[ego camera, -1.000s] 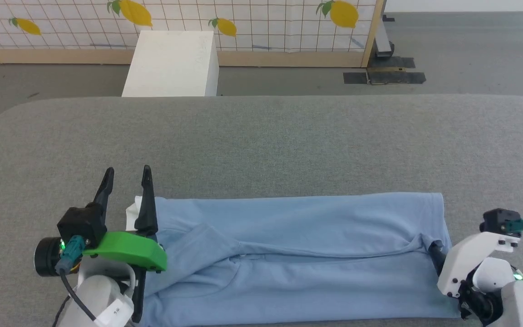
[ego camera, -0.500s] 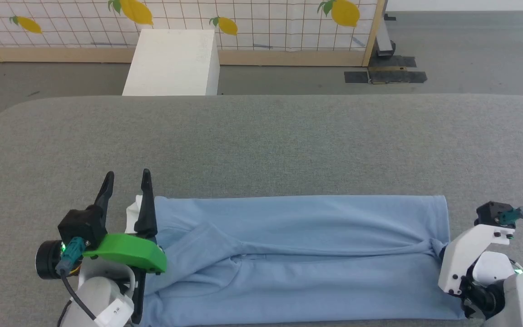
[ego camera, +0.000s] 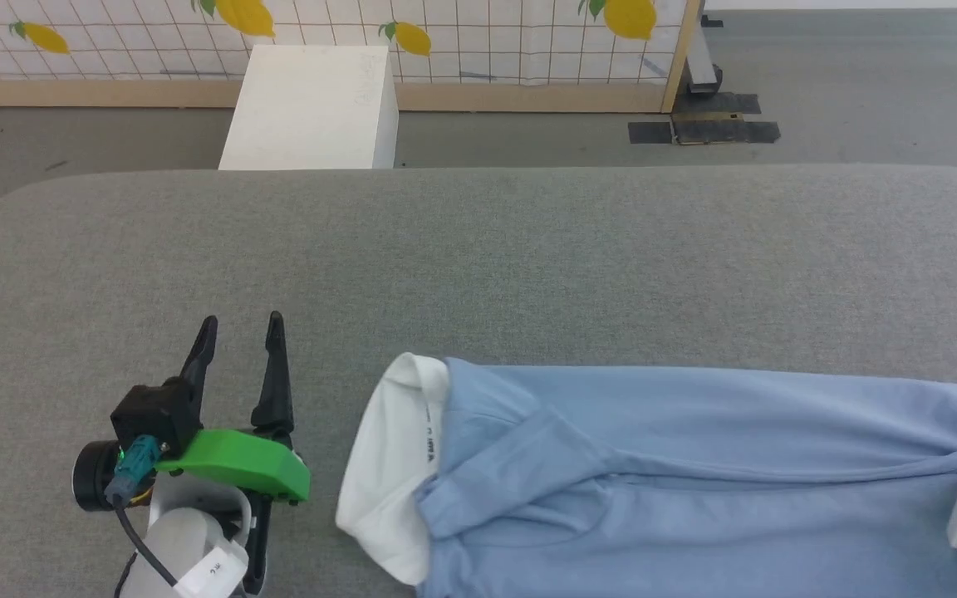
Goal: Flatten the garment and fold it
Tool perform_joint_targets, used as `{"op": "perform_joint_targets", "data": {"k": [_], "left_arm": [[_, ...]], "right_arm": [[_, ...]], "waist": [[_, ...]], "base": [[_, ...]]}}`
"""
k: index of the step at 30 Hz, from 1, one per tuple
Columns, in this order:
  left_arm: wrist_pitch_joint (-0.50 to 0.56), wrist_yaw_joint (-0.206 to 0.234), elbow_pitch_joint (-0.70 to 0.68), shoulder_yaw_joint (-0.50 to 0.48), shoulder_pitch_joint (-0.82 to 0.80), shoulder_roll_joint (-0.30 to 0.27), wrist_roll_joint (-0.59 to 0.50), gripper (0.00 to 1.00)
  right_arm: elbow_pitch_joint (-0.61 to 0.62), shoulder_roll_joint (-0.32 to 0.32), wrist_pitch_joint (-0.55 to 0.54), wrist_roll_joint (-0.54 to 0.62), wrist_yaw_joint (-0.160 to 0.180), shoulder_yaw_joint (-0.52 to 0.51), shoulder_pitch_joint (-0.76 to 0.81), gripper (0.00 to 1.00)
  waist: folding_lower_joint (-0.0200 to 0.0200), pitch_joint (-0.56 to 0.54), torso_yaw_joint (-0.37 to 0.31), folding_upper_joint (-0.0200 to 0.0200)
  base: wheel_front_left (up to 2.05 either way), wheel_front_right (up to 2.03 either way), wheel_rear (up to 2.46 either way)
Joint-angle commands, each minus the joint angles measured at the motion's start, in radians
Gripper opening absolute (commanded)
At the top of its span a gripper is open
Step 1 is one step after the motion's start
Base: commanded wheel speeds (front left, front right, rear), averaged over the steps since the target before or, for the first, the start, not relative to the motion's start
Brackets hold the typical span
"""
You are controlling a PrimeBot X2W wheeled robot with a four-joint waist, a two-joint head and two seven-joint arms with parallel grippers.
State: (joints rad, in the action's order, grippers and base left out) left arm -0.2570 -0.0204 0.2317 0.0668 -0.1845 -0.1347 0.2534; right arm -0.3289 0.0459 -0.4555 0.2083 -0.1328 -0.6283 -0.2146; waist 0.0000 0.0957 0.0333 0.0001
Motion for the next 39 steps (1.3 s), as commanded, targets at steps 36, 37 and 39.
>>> {"op": "perform_joint_targets", "data": {"k": [36, 37, 39], "left_arm": [[-0.005, -0.048, 0.003, -0.019, -0.025, 0.047, -0.059, 1.0], [-0.005, -0.049, 0.004, -0.02, -0.028, 0.049, -0.059, 1.0], [-0.005, -0.05, 0.007, -0.022, -0.034, 0.052, -0.058, 1.0]], "right_arm": [[0.387, 0.004, -0.139, -0.321, 0.002, 1.12, -0.077, 0.0], [0.348, 0.004, -0.126, -0.325, 0.002, 1.142, -0.1, 0.0], [0.278, 0.004, -0.113, -0.347, 0.002, 1.179, -0.136, 0.0]], "waist": [[0.0, 0.047, 0.093, -0.0001], [0.0, 0.054, 0.101, -0.0001], [0.0, 0.064, 0.111, -0.0001]], "base": [[0.0, 0.0, 0.0], [0.0, 0.0, 0.0], [0.0, 0.0, 0.0]]}}
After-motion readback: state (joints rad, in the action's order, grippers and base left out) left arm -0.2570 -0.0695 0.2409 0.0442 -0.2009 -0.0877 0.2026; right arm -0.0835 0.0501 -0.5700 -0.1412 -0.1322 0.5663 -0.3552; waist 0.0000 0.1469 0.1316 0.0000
